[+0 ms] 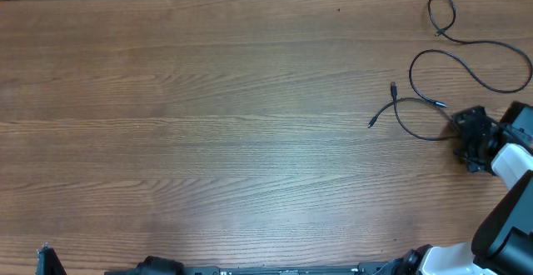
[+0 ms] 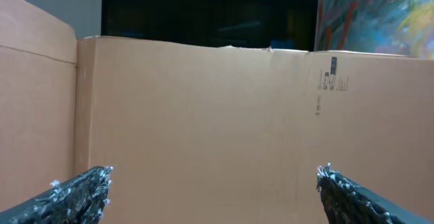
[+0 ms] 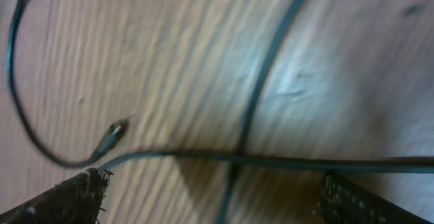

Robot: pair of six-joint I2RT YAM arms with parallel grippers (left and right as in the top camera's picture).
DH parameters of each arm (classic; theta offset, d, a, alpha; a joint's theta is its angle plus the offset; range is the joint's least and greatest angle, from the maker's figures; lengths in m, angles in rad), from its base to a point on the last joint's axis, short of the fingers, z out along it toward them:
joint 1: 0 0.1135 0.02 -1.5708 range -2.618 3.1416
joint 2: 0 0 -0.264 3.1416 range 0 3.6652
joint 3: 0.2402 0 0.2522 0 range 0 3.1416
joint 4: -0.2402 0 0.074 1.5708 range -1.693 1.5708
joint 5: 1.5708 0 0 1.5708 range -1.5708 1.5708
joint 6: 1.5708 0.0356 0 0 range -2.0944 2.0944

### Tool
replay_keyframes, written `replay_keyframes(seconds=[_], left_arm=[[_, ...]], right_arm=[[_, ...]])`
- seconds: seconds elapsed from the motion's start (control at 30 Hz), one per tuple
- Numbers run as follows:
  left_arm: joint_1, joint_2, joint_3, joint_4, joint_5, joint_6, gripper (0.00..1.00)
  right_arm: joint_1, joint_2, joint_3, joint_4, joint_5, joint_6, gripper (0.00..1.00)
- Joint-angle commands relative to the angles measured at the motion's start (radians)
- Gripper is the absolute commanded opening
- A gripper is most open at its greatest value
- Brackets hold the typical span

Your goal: Untangle cables

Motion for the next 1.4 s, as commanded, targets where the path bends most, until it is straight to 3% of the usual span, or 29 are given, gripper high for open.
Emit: replay_keyframes(seconds=[0.0, 0.2, 0.33, 0.43, 0.5, 0.53, 0.63, 0.87, 1.23, 1.3, 1.37], left_arm=[[-0.002, -0.007, 0.005, 0.006, -0.005, -0.025, 0.99], [-0.002, -0.007, 0.005, 0.006, -0.006, -0.028, 1.0], [-0.002, -0.007, 0.005, -0.003, -0.006, -0.028, 1.0], [-0.002, -0.007, 0.004, -0.015, -0.006, -0.028, 1.0], [-0.002, -0.007, 0.004, -0.021, -0.006, -0.028, 1.0], [-0.002, -0.007, 0.004, -0.023, -0.006, -0.028, 0.99], [-0.002, -0.007, 0.004, -0.024, -0.006, -0.028, 0.99], [-0.002, -0.007, 0.003, -0.058, -0.006, -0.028, 1.0], [-0.002, -0.007, 0.003, -0.106, -0.006, -0.027, 1.0], [-0.002, -0.007, 0.003, -0.105, -0.007, -0.021, 1.0], [-0.002, -0.007, 0.003, -0.102, -0.01, -0.019, 0.99]], right_arm=[[0.066, 0.035, -0.023, -0.017, -0.074, -0.033, 1.0], [0.116, 0.035, -0.023, -0.043, 0.004, -0.056, 0.99], [0.115, 0.035, -0.023, -0.109, 0.149, -0.049, 0.75], [0.115, 0.035, -0.023, -0.161, 0.289, -0.049, 0.35], [0.115, 0.035, -0.023, -0.179, 0.315, -0.053, 0.25], [0.115, 0.035, -0.023, -0.184, 0.313, -0.053, 0.15], [0.122, 0.035, -0.023, -0.198, 0.261, -0.053, 0.05], [0.232, 0.036, -0.026, -0.19, -0.006, -0.057, 0.04], [0.526, 0.035, -0.025, -0.166, -0.076, -0.105, 0.05], [0.536, 0.025, -0.014, -0.202, -0.076, -0.106, 0.2], [0.533, 0.003, 0.009, -0.235, -0.075, -0.111, 0.28]])
